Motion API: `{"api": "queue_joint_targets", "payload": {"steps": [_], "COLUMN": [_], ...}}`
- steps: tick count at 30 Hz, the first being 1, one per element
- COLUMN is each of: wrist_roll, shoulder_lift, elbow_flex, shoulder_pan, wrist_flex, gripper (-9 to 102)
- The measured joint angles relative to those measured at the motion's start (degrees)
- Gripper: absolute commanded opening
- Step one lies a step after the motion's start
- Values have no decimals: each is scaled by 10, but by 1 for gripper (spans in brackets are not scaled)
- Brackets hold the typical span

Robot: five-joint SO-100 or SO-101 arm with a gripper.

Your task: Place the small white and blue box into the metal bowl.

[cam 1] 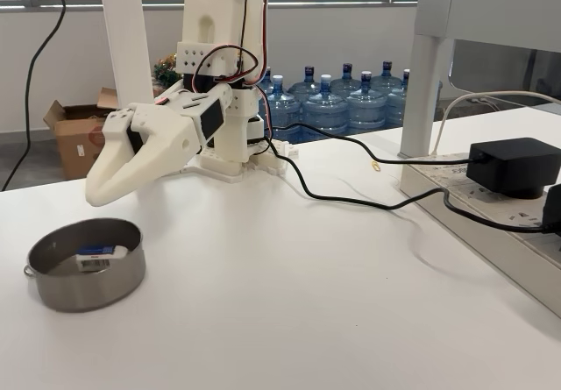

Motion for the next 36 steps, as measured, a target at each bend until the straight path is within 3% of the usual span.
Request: {"api": "queue_joint_targets", "payload": {"steps": [5, 13, 23, 26, 30, 36], "wrist_roll": [0, 0, -19, -107, -312, -669], "shoulder_lift": [6, 76, 101, 130, 259, 504], "elbow_flex": [26, 80, 89, 98, 131, 134], "shoulder_pan": [-52, -330, -554, -568, -572, -576], "wrist_flex": [0, 0, 0, 8, 65, 316], "gripper": [-4, -4, -4, -4, -4, -4]}}
